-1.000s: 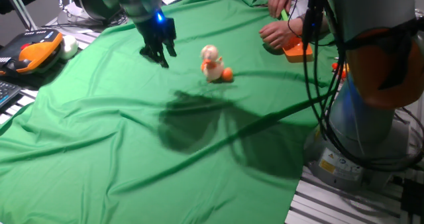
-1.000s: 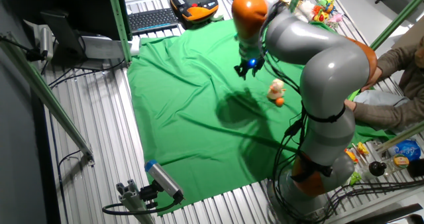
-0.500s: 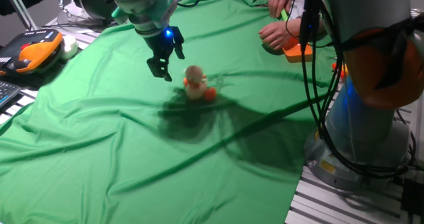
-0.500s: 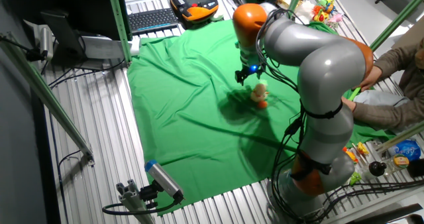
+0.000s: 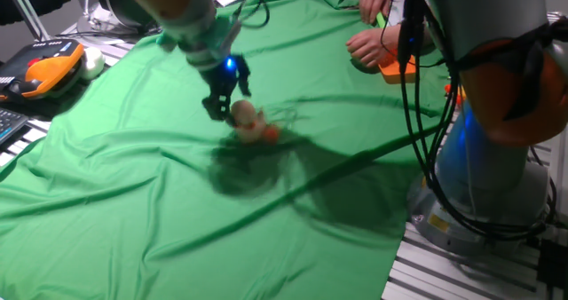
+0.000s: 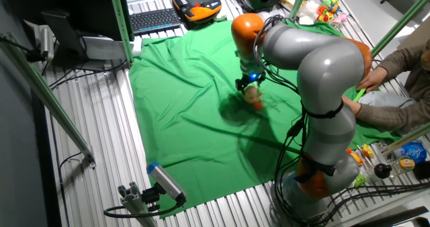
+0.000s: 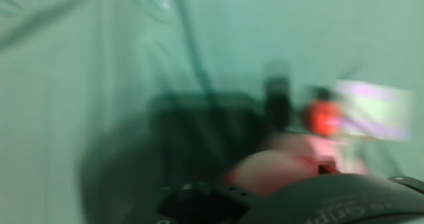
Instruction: Grasp the moving object
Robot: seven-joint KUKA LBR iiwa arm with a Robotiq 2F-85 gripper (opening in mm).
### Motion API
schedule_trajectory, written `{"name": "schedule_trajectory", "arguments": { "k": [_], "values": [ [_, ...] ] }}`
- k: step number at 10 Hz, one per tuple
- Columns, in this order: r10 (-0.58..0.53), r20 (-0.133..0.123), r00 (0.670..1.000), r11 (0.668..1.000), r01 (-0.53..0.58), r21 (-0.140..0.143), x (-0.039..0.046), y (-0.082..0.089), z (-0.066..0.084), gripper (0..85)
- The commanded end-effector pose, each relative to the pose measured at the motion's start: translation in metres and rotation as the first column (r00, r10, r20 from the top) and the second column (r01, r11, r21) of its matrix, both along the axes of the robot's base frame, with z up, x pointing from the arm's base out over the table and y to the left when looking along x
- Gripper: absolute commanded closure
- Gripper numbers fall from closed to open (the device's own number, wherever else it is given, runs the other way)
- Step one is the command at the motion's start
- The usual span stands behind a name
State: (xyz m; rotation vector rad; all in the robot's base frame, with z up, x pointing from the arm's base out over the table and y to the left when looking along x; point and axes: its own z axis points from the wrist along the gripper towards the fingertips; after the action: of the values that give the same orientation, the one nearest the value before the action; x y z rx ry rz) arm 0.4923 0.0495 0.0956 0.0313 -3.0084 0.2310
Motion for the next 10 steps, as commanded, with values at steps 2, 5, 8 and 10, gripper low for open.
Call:
{"name": "schedule_trajectory", "arguments": {
  "k": [2, 5, 8, 10],
  "values": [
    [0.051, -0.003, 0.999, 0.998, -0.051, 0.043, 0.0001, 0.014, -0.014, 85.0],
    [0.078, -0.009, 0.997, 0.996, -0.077, 0.039, 0.0048, -0.001, -0.008, 68.0],
    [-0.060, 0.150, 0.987, 0.998, 0.055, 0.037, 0.0292, -0.023, -0.005, 17.0],
    [-0.092, 0.191, 0.977, 0.995, 0.087, 0.039, 0.0315, -0.026, -0.023, 0.0]
  ]
}}
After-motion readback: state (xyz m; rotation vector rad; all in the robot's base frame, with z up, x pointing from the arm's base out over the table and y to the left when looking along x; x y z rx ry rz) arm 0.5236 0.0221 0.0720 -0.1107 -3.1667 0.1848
